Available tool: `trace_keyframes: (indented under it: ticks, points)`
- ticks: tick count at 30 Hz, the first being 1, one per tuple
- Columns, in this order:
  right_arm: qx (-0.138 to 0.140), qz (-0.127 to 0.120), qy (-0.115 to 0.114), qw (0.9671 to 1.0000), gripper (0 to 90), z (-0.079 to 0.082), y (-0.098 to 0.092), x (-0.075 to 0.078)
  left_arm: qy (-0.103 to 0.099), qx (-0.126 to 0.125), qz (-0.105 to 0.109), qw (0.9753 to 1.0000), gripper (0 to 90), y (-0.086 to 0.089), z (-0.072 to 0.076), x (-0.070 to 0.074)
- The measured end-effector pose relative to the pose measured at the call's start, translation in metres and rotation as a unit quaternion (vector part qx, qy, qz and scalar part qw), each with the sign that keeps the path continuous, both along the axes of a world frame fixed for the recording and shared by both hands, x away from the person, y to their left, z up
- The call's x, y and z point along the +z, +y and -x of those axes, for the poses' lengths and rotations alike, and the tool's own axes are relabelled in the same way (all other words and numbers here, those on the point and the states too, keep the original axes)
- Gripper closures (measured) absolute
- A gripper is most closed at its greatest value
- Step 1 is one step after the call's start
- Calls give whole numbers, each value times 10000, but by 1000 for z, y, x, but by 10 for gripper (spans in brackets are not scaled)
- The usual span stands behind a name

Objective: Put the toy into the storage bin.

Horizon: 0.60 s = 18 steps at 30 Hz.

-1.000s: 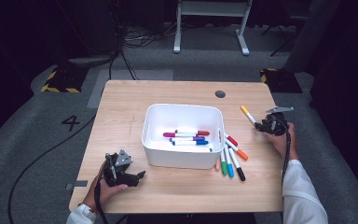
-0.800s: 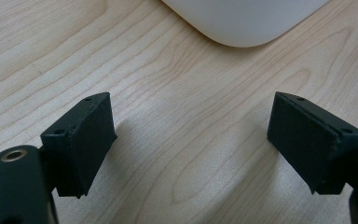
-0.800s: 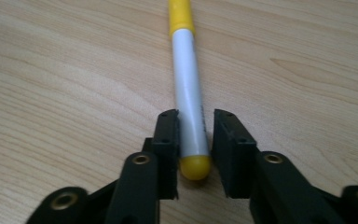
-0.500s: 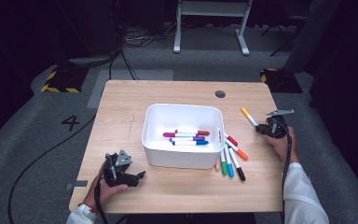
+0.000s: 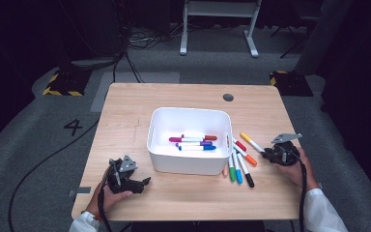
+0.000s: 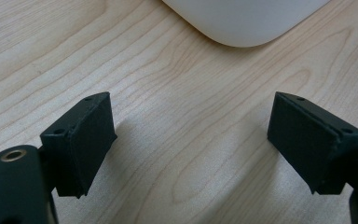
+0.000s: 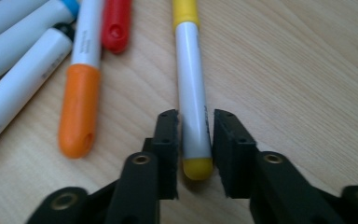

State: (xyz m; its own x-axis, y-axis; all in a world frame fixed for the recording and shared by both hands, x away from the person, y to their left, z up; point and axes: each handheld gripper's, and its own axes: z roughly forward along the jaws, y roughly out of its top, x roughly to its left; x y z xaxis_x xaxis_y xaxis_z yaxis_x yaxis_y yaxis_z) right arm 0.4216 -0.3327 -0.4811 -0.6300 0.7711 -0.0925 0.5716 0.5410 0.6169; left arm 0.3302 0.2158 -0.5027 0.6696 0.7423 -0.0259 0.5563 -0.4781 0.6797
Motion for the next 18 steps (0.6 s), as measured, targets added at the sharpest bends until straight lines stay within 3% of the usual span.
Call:
trace_keyframes:
  ticks: [2, 5, 12, 18]
  points:
    - [139, 167, -95, 9997, 672, 4, 7, 3, -17, 17, 5, 10000, 148, -1, 0, 0]
    - [285, 147, -192, 9993, 613, 2, 22, 9, 10, -31, 12, 10000, 148, -1, -1, 0]
    - [338, 58, -172, 9993, 607, -28, 48, 6, 8, -26, 13, 10000, 148, -1, -1, 0]
    - [234, -130, -88, 9996, 642, -48, 48, 6, 0, -23, 10, 10000, 149, -1, -1, 0]
